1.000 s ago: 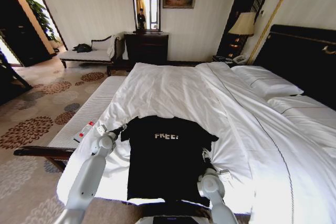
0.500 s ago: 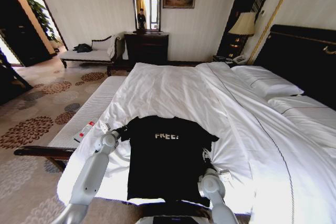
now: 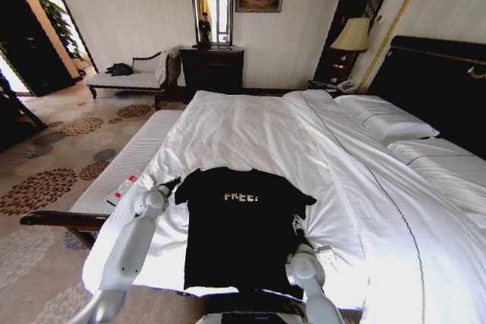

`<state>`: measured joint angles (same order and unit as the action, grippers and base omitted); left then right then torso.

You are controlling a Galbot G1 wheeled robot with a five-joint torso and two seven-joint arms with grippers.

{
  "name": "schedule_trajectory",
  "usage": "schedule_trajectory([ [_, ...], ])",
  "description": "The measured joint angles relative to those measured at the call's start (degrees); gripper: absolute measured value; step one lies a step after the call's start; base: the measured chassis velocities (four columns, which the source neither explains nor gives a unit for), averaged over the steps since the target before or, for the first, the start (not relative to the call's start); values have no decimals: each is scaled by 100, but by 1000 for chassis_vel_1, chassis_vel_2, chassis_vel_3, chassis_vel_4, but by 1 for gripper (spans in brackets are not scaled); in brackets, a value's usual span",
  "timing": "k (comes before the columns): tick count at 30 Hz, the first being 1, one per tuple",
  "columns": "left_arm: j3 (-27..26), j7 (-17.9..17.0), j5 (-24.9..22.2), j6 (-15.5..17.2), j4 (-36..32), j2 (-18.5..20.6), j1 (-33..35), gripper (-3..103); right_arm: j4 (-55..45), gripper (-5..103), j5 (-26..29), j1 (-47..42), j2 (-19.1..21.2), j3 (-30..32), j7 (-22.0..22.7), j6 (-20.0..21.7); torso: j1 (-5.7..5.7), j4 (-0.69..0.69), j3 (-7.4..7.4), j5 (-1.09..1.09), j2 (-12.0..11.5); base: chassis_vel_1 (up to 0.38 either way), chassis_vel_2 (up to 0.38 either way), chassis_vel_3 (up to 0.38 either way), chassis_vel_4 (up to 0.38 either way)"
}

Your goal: Fold the clothes on the bed.

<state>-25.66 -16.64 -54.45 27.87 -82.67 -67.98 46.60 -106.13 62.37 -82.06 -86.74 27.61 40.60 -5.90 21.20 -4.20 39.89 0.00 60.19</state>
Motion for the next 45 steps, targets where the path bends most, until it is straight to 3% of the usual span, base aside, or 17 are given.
schedule_trajectory([
  [4, 28, 136, 194, -30, 17, 93, 79, 4, 2, 100, -1, -1, 0, -3, 1, 0, -1, 0, 0, 0, 0, 0, 0, 0, 0],
  [6, 100, 407, 527, -45, 20, 220, 290, 20, 2, 100, -3, 7, -6, -7, 8, 0, -1, 0, 0, -1, 0, 0, 0, 0, 0],
  [8, 131, 575, 744, -97, 20, 289, 373, 26, 2, 100, -3, 9, -6, -8, 8, 0, -1, 0, 0, 0, 0, 0, 0, 0, 0],
  [11, 233, 1143, 1591, -493, 108, 484, 515, 37, 7, 100, -2, 6, 17, -3, 11, 0, -1, 2, 0, 0, 0, 0, 0, 0, 0],
  [12, 233, 1143, 1591, -493, 108, 484, 515, 37, 7, 100, -2, 6, 17, -3, 11, 0, -1, 2, 0, 0, 0, 0, 0, 0, 0],
  [15, 354, 1496, 2156, -809, 208, 610, 542, 53, 23, 100, -3, -2, 25, -5, 10, 0, -1, 2, -1, 0, 0, 0, 0, 0, 0],
  [17, 395, 1561, 2216, -851, 212, 641, 549, 53, 24, 100, -3, -3, 22, -7, 10, 0, -1, 1, 0, 0, 0, 0, 0, 0, 0],
  [22, 790, 1735, 2399, -916, 165, 872, 602, 81, 24, 100, -3, -2, 10, -13, 12, 0, -1, 0, -1, 0, 0, 0, 0, 0, 0],
  [24, 874, 1735, 2415, -916, 159, 914, 602, 81, 24, 100, -3, -1, 12, -12, 12, 0, 0, 0, 0, 0, 0, 0, 0, 0, 0],
  [27, 1042, 1721, 2417, -895, 143, 1014, 589, 96, 32, 100, -1, -5, 21, -7, 13, 0, -1, 1, 0, 0, 0, 0, 0, 0, 0],
  [33, 1030, 1638, 2105, -850, 71, 967, 557, 100, 59, 100, 0, -6, 27, -3, 13, 0, -1, 2, 0, 0, 0, 0, 0, 0, 0],
  [38, 865, 1422, 1119, -676, -400, 772, 517, 100, 75, 100, 0, 23, 12, -18, 30, 0, 0, -1, 0, 0, 0, 0, 0, 0, 0],
  [42, 825, 1311, 644, -578, -737, 689, 529, 100, 85, 100, -1, 30, 8, -24, 34, 0, -1, -1, 0, 0, 0, 0, 0, 0, 0],
  [45, 820, 1293, 549, -548, -894, 668, 582, 100, 90, 100, -1, 31, 5, -24, 34, 0, -1, -1, 0, 0, 0, 0, 0, 0, 0],
])
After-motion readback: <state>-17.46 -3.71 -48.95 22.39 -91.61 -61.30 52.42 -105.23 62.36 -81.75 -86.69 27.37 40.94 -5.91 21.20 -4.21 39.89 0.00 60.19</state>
